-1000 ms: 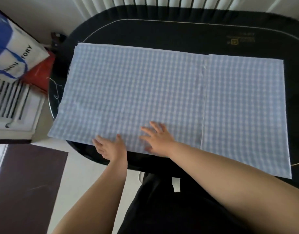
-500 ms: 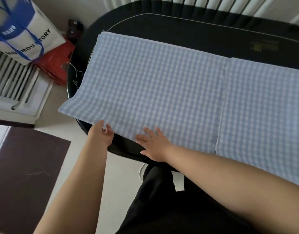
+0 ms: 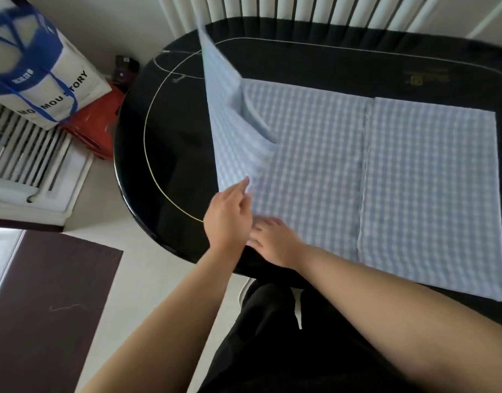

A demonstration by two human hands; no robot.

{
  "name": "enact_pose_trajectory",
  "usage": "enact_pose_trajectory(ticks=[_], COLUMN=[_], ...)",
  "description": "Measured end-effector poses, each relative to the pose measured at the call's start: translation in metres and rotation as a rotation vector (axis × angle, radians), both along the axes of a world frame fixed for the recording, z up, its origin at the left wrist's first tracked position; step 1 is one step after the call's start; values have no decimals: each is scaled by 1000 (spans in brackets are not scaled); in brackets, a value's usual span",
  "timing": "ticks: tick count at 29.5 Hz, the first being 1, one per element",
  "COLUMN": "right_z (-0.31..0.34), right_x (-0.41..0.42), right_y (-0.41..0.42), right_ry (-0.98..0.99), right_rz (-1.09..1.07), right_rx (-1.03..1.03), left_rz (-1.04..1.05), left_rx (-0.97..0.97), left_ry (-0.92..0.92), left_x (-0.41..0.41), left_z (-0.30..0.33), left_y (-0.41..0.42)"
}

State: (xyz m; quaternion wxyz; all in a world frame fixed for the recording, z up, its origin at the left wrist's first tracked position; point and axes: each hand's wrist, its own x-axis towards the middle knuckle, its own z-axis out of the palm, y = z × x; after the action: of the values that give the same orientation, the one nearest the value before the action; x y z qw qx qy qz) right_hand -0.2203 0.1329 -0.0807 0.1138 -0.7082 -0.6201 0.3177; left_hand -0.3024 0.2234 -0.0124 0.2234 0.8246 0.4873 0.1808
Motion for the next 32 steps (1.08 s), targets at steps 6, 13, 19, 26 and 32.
enact_pose_trajectory(ticks=[6,13,19,26,32], right_z=[10,0,-4,-7,-15], right_x=[113,153,147,142,138], right_y=[-71,-101,-108,-117,-123], right_ry=[701,411,-78,-118,-97], right_rz=[-1637,-1226,-991,-839,-854], right_rx=[96,-288,-332,-397,-333], left_rz=[-553,-760,-573,-541,-604], left_rx=[-23,-59,-77,-124,-41], left_ry=[344,562,602,759,782], left_x=[39,25,17,-1,-14], left_z=[-44,-84,-87,-96,-97], left_y=[-71,-96,-82,-68,-65])
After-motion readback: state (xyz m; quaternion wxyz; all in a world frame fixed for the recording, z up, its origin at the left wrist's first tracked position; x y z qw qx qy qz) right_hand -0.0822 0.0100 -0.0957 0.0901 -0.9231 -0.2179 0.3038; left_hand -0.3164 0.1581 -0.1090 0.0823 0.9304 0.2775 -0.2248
